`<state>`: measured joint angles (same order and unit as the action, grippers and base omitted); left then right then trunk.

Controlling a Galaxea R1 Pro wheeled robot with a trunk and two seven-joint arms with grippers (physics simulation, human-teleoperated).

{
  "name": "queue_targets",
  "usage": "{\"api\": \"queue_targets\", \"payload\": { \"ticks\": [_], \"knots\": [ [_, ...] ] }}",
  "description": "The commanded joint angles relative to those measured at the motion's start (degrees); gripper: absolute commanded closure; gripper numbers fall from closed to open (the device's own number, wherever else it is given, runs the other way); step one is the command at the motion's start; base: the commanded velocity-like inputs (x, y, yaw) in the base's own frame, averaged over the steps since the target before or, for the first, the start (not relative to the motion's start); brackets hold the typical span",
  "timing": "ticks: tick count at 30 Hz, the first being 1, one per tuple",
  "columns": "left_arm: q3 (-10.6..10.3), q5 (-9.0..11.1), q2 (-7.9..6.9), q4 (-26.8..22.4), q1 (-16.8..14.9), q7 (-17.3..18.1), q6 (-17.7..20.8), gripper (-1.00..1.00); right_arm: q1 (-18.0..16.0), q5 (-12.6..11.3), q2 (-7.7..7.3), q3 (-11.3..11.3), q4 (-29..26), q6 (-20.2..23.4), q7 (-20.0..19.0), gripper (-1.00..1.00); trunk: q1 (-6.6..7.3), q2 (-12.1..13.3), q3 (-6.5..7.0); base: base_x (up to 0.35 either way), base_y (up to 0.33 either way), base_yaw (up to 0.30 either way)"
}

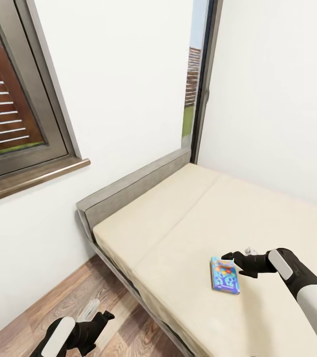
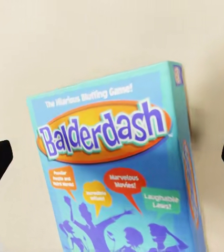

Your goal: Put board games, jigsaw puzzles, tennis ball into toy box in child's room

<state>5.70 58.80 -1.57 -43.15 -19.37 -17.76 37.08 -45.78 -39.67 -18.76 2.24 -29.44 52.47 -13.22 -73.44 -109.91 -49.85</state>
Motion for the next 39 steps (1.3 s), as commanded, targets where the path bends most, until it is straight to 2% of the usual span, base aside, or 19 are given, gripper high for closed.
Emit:
{"api": "queue_targets", "payload": {
  "ticks": [1,7,21,35,38,39],
  "knots": [
    [0.09,0.61,0.03,-0.09,-0.02,-0.52,0.19,-1.0,-0.05,0.39,-0.06,0.23,-0.01,0.07,-0.5,-1.0,-0.22,-0.44,-0.24,0.0,0.0,0.0],
    [0.11,0.61,0.06,-0.09,-0.02,-0.56,0.17,-1.0,-0.05,0.39,-0.05,0.22,-0.01,0.08,-0.5,-1.0,-1.54,-2.85,-1.31,0.0,0.0,0.0],
    [0.15,0.69,0.09,-0.09,0.0,-0.6,0.19,-1.0,-0.03,0.39,-0.03,0.26,-0.08,0.09,-0.5,-1.0,-1.54,-2.85,-1.31,0.0,0.0,0.013],
    [0.1,0.51,0.08,-0.09,0.02,-0.61,0.05,-1.0,-0.05,0.39,0.03,0.35,-0.09,0.14,-0.5,-1.0,-1.54,-2.85,-1.31,0.0,0.0,0.236],
    [0.04,0.23,-0.15,-0.08,0.11,-0.61,-1.99,-1.0,-0.06,0.39,0.03,0.38,-0.09,0.16,-0.5,-1.0,-1.54,-2.85,-1.31,0.0,0.0,0.275],
    [-0.02,0.1,-0.32,-0.05,0.36,-0.61,-3.74,-1.0,-0.08,0.39,0.04,0.38,-0.09,0.17,-0.5,-1.0,-1.54,-2.85,-1.31,0.0,0.0,0.258]
  ]
}}
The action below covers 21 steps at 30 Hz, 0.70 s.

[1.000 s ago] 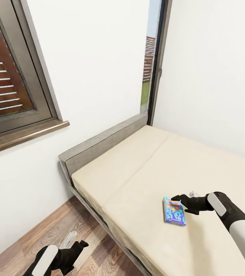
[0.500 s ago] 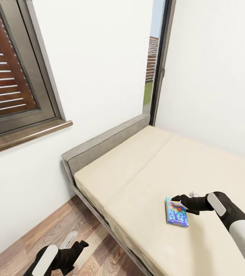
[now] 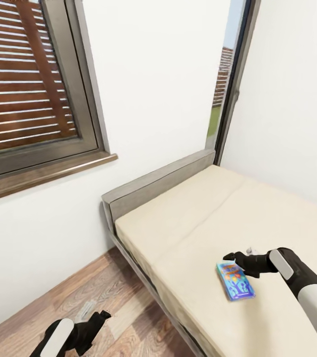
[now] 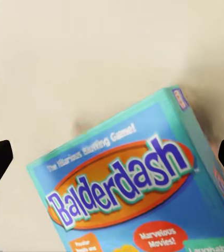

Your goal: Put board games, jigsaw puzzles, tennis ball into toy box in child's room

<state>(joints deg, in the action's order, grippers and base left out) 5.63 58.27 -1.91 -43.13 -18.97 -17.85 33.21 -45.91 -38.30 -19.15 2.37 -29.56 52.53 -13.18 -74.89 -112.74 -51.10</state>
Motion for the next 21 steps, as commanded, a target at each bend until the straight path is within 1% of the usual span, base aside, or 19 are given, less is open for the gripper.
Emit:
{"api": "queue_targets", "payload": {
  "ticks": [1,2,5,6,9,11,12,16,21],
  "knots": [
    [0.05,0.63,0.02,-0.07,-0.04,-0.52,0.12,-1.0,0.05,-0.99,0.43,0.25,0.02,0.1,-0.53,-1.0,-0.09,-0.02,-0.07,0.0,0.0,0.258],
    [-0.05,0.5,-0.07,0.02,0.46,-0.55,-1.6,-1.0,0.04,-0.99,0.43,0.26,0.02,0.07,-0.53,-1.0,-0.09,-0.02,-0.07,0.0,0.0,0.18],
    [-0.23,0.32,-0.14,0.13,1.61,-0.58,-4.02,-1.0,0.03,-0.99,0.43,0.22,0.02,0.05,-0.53,-1.0,-0.09,-0.02,-0.07,0.0,0.0,0.117],
    [-0.23,0.32,-0.14,0.13,1.61,-0.58,-4.02,-1.0,0.03,-0.99,0.43,0.22,0.02,0.05,-0.53,-1.0,-0.09,-0.02,-0.07,0.0,0.0,0.092],
    [-0.42,0.08,-0.17,0.18,2.4,-0.59,-5.84,-1.0,0.03,-0.99,0.43,0.21,0.02,0.04,-0.53,-1.0,-0.09,-0.02,-0.07,0.0,0.0,0.06],
    [-0.47,-0.5,-0.18,0.2,2.73,-0.6,-6.55,-1.0,0.05,-0.99,0.43,0.22,0.02,0.03,-0.53,-1.0,-0.09,-0.02,-0.07,0.0,0.0,0.034],
    [-0.49,-1.51,-0.14,0.21,2.95,-0.6,-7.05,-1.0,0.06,-0.99,0.43,0.23,0.02,0.03,-0.53,-1.0,-0.09,-0.02,-0.07,0.0,0.0,0.019],
    [-0.47,-3.35,0.07,0.23,3.13,-0.6,-7.6,-1.0,0.08,-0.99,0.43,0.25,0.02,0.03,-0.53,-1.0,-0.09,-0.02,-0.07,-0.014,0.0,0.011],
    [-0.48,-4.29,0.22,0.23,3.21,-0.6,-7.89,-1.0,0.05,-0.99,0.43,0.26,0.02,0.03,-0.53,-1.0,-0.09,-0.02,-0.07,-0.121,0.0,0.005]
  ]
}}
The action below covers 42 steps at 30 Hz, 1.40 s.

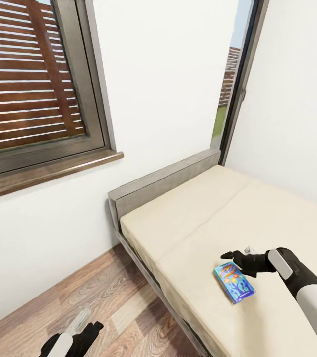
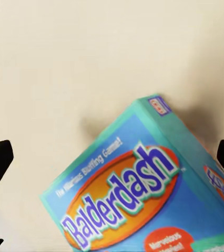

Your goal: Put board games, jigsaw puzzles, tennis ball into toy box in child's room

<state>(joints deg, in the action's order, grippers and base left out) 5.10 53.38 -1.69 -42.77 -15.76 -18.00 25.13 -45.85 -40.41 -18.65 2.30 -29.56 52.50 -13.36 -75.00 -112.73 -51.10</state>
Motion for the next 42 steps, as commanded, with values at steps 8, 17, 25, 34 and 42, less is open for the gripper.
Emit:
{"api": "queue_targets", "payload": {
  "ticks": [8,17,25,34,42],
  "knots": [
    [0.01,0.24,0.09,-0.12,0.02,-0.46,0.09,-1.0,0.02,1.12,-0.07,0.27,0.03,0.06,-0.35,-1.0,0.02,-0.02,-0.06,-0.08,0.0,0.001],
    [0.0,0.16,0.06,-0.12,0.02,-0.46,0.1,-1.0,0.02,1.12,-0.07,0.32,0.03,0.06,-0.34,-1.0,0.02,-0.02,-0.06,-0.015,0.0,0.0],
    [-0.03,0.11,0.09,-0.12,0.03,-0.46,0.06,-1.0,0.02,1.12,-0.07,0.33,-0.03,0.06,-0.35,-1.0,0.02,-0.02,-0.06,-0.003,0.0,0.0],
    [-0.08,0.11,0.04,-0.12,0.03,-0.46,0.06,-1.0,-0.01,1.12,-0.07,0.34,-0.05,0.06,-0.33,-1.0,0.02,-0.02,-0.06,-0.027,-0.024,0.0],
    [-0.09,0.1,0.07,-0.12,0.03,-0.46,0.08,-1.0,0.0,1.12,-0.04,0.43,-0.06,0.06,-0.29,-1.0,0.02,-0.02,-0.06,-0.14,-0.132,0.0]
  ]
}}
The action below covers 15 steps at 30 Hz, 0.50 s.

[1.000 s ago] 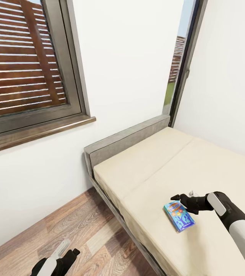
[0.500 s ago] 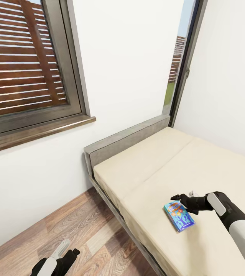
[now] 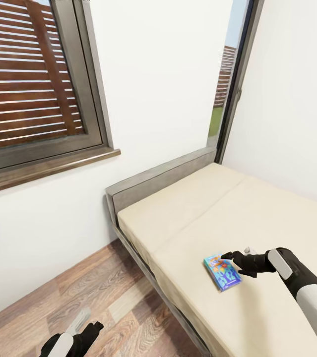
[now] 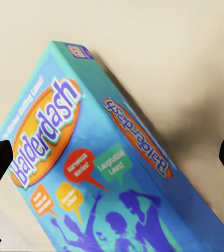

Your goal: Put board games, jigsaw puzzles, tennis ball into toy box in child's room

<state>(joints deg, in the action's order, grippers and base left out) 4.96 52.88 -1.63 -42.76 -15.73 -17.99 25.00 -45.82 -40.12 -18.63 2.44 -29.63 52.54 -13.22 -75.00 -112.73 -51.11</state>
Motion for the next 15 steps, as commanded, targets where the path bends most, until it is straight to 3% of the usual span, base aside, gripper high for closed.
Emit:
{"api": "queue_targets", "payload": {
  "ticks": [1,15],
  "knots": [
    [0.06,0.61,0.01,-0.13,-0.01,-0.47,0.21,-1.0,-0.01,0.83,-0.05,0.31,0.01,0.02,-0.42,-1.0,0.02,-0.03,-0.05,-0.111,-0.105,0.0],
    [0.05,0.59,0.04,-0.13,-0.01,-0.47,0.18,-1.0,-0.02,0.83,0.13,0.44,0.01,0.02,-0.4,-1.0,0.02,-0.03,-0.05,-0.046,-0.044,0.001]
  ]
}}
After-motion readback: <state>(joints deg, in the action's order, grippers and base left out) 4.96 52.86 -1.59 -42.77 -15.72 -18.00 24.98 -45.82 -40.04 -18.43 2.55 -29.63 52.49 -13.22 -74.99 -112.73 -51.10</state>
